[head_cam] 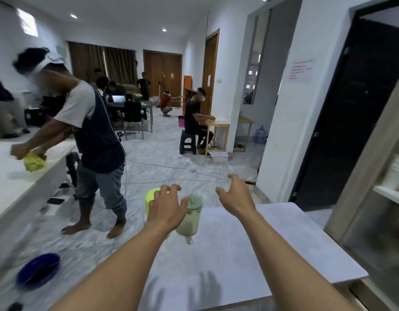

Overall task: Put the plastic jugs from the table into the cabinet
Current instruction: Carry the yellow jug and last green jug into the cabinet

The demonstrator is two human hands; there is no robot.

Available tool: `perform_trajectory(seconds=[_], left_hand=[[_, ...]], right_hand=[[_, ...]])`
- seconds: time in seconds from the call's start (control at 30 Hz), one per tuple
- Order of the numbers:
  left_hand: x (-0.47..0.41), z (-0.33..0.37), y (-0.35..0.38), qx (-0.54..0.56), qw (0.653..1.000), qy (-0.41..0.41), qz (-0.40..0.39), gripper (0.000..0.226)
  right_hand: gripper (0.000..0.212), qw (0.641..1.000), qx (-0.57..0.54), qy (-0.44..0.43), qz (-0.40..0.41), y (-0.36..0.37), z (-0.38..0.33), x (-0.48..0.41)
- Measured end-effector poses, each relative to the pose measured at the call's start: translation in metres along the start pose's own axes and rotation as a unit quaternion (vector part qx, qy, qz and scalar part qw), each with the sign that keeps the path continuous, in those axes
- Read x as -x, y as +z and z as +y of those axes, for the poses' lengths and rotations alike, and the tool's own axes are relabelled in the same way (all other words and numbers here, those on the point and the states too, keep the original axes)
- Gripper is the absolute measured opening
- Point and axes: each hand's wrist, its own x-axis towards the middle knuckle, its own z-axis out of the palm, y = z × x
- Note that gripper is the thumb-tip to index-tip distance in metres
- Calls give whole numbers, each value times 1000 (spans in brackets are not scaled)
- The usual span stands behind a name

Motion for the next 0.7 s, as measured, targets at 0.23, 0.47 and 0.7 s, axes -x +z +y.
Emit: perform_trajectory(seconds=[0.23,0.47,0.7], left_hand=[[-24,-70,41,37,997,-73,-12,44],[-46,-121,108,97,979,-177,-14,55],[-72,-144,168,204,930,-304,41,61]], right_hand=[[61,999,5,31,-44,89,18,-29],[67,993,-23,63,-96,170,66,-65],[79,971,-103,173,-128,238,118,-103]])
